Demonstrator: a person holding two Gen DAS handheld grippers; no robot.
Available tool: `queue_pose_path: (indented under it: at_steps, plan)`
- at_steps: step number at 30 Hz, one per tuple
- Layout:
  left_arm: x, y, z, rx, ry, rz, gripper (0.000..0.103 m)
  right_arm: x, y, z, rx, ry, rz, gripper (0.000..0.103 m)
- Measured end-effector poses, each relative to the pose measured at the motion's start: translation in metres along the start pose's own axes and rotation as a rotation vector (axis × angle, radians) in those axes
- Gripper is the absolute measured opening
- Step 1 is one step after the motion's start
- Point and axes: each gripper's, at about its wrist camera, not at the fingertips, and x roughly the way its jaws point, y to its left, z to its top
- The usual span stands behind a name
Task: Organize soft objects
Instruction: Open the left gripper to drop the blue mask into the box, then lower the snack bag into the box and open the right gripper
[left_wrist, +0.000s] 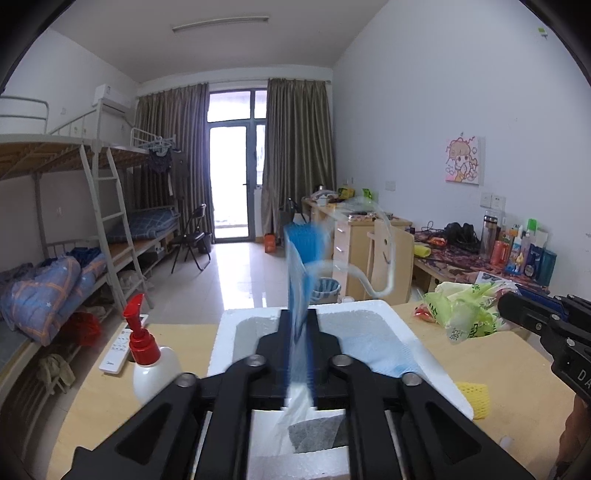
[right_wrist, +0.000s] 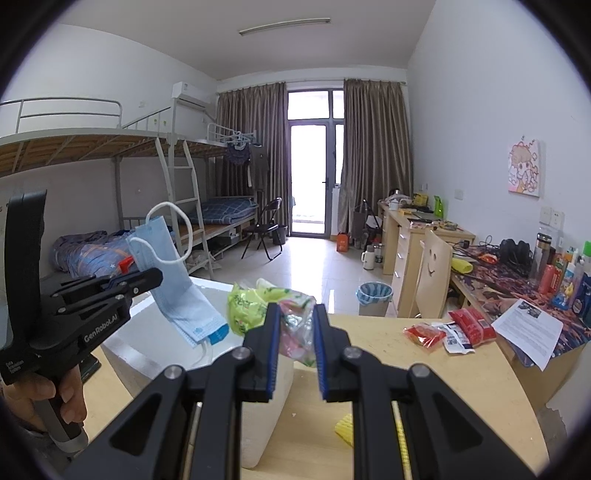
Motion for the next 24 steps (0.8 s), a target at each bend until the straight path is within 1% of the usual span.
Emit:
queue_pose_path:
  at_steps: [1, 2, 3, 4, 6, 7, 8, 11, 17, 24]
  plan:
    - [0.0, 0.0, 0.0, 0.0, 0.0, -0.004, 0.038, 0.0, 0.0, 0.0, 0.001, 0.0, -0.002, 0.02]
    - [0.0, 0.0, 0.0, -0.002, -0.001, -0.006, 0.068, -0.001, 0.0, -0.001, 0.003, 0.0, -0.003, 0.02]
    - [-0.001, 0.0, 0.0, -0.007, -0.007, 0.002, 0.089, -0.001, 0.0, -0.001, 0.004, 0.0, -0.005, 0.02]
    - [-0.002, 0.0, 0.0, -0.01, -0.016, 0.008, 0.093, -0.001, 0.0, -0.001, 0.004, 0.0, -0.006, 0.02]
    - [-0.007, 0.002, 0.0, -0.023, -0.048, 0.023, 0.094, -0.001, -0.001, -0.001, 0.006, -0.001, -0.009, 0.02]
    - [-0.01, 0.003, 0.001, -0.03, -0.065, 0.033, 0.096, -0.002, -0.001, -0.001, 0.008, -0.002, -0.01, 0.02]
    - [-0.012, 0.004, 0.001, -0.037, -0.073, 0.032, 0.102, -0.002, -0.001, -0.001, 0.01, -0.001, -0.012, 0.02]
    - [-0.013, 0.006, 0.001, -0.047, -0.068, 0.002, 0.102, -0.001, -0.001, 0.0, 0.011, 0.0, -0.011, 0.02]
    - [-0.019, 0.003, 0.0, -0.028, -0.082, 0.02, 0.102, 0.002, 0.001, -0.001, 0.008, 0.005, -0.013, 0.021]
    - [-0.029, 0.016, -0.002, -0.037, -0.099, 0.057, 0.102, 0.008, 0.008, -0.001, -0.002, 0.011, -0.001, 0.02]
